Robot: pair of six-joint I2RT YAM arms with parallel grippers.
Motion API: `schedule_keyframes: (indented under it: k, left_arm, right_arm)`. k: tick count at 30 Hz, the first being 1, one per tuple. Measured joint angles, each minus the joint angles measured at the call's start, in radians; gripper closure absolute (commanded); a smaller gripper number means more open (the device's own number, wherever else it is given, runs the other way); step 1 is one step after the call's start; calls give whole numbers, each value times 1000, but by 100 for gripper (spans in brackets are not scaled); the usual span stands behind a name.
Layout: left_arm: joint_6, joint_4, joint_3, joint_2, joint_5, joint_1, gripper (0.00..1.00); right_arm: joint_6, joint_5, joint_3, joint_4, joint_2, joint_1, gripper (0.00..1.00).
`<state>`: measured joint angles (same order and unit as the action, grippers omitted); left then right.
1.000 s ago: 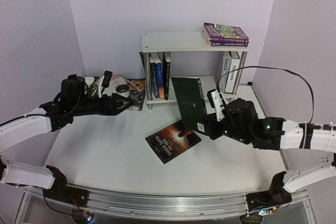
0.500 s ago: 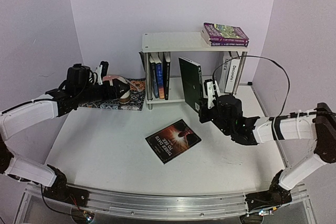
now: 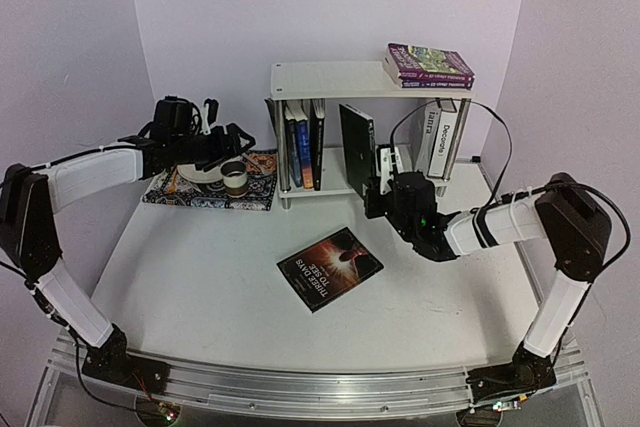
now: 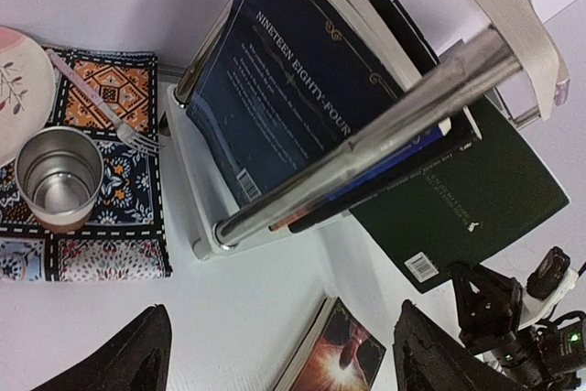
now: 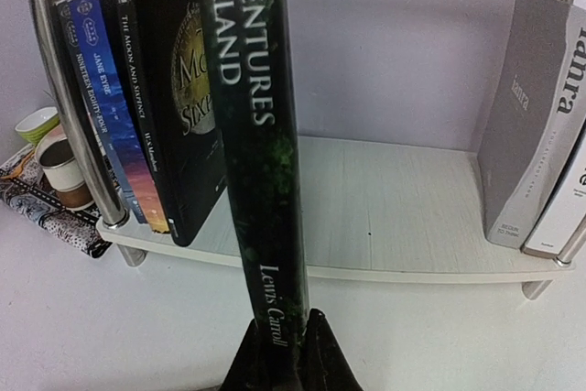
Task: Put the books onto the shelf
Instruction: Place the book on the shelf.
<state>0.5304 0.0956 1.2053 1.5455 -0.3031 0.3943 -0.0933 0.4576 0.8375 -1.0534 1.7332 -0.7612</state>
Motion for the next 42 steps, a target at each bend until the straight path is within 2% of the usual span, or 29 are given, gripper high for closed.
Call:
schedule_keyframes:
  k: [6,14,23,26,42]
  left_arm:
    - [4,2,148,156,-23,-27,20]
    - [27,10,341,373,-80,-80,39]
    - [44,10,549,566,-188,-103,49]
    - [53,10,586,605,-224,-103,51]
    - [100,11,703,685,-342,-98,52]
  right_arm:
    - [0,-35,129,-31,126,32,100]
    - [27,-66,327,-45,308,45,100]
    - [69,-88,466,-48,439,45,100]
    - [80,-98,479,-48,448,45,100]
    - [145,-143,571,-35,527,38,82]
